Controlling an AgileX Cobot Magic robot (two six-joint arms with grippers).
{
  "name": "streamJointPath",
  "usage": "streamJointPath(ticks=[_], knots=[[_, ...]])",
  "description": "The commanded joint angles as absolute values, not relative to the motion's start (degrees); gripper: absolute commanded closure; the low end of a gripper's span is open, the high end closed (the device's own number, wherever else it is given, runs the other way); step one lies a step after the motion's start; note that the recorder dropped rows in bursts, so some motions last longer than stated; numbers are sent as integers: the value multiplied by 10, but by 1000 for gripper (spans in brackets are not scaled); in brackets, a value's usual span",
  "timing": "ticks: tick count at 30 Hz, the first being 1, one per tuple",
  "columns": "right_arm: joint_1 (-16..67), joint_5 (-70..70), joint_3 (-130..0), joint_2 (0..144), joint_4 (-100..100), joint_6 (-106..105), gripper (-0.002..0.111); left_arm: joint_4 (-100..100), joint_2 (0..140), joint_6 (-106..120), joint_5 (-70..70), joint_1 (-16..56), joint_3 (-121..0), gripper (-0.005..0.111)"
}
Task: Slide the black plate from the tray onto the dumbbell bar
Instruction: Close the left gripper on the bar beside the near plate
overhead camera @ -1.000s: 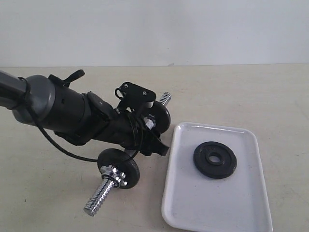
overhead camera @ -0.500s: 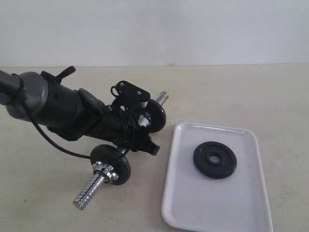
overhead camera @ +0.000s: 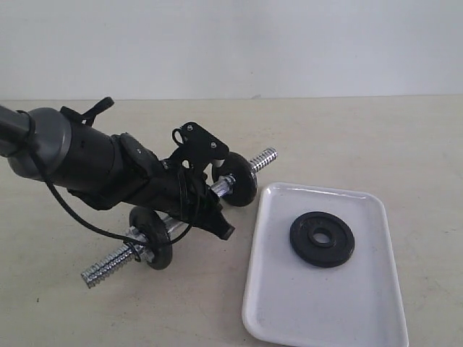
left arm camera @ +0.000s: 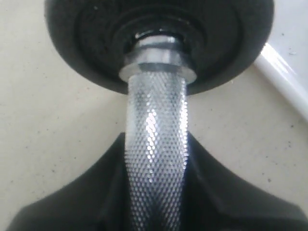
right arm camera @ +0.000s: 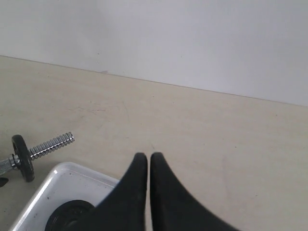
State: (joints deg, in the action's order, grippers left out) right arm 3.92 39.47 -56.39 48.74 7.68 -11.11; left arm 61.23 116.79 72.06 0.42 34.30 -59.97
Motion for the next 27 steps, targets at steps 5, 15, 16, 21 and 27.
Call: streamJointPath(ticks=[5, 15, 16, 21, 27], knots=[[39, 394, -567, 487, 76, -110, 108, 599, 1174, 719, 17, 327, -595, 102], [39, 394, -567, 487, 78, -110, 108, 599, 1174, 719, 18, 324, -595, 62], [39, 394, -567, 487, 79, -110, 108, 599, 1174, 719, 20, 324, -595, 57], [39, 395, -567, 487, 79, -110, 108, 588, 1174, 721, 20, 323, -595, 54], [39, 397, -567, 487, 84, -110, 108, 575, 1174, 721, 35, 317, -595, 54]])
